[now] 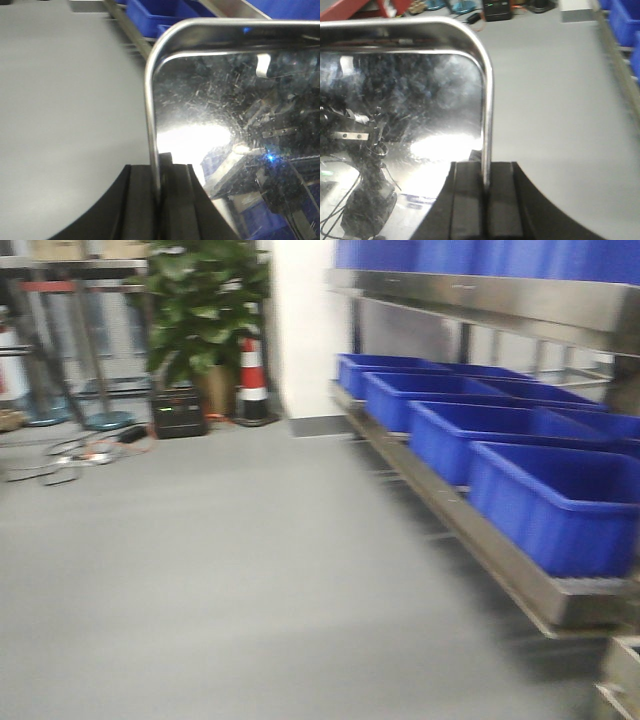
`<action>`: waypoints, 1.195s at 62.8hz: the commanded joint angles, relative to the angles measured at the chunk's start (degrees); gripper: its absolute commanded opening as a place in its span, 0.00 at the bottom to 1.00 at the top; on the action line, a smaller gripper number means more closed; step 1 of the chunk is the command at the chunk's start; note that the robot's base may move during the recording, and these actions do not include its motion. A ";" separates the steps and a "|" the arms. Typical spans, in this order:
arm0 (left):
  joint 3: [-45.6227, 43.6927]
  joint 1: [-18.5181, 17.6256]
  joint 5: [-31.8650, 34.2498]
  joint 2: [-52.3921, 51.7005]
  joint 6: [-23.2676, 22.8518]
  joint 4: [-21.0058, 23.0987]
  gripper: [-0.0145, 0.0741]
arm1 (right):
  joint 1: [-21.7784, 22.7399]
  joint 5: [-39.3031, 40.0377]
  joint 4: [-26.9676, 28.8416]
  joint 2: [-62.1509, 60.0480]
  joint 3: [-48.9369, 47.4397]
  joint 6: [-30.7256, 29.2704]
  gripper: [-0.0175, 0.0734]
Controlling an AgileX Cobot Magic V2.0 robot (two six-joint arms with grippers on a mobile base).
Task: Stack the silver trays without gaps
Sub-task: 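Carry the tray in both grippers while the base backs away and turns, then keep holding the tray while the base drives past the plant and cone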
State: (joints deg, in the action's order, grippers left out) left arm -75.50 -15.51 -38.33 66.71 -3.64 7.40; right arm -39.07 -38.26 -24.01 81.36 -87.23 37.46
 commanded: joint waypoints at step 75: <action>-0.76 -0.44 1.64 -0.71 0.04 2.54 0.14 | -0.28 4.35 -0.07 -0.49 -0.23 -0.51 0.13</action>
State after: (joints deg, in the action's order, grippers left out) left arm -75.50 -15.42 -38.33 66.71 -3.64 7.40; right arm -39.07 -38.26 -24.01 81.36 -87.23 37.46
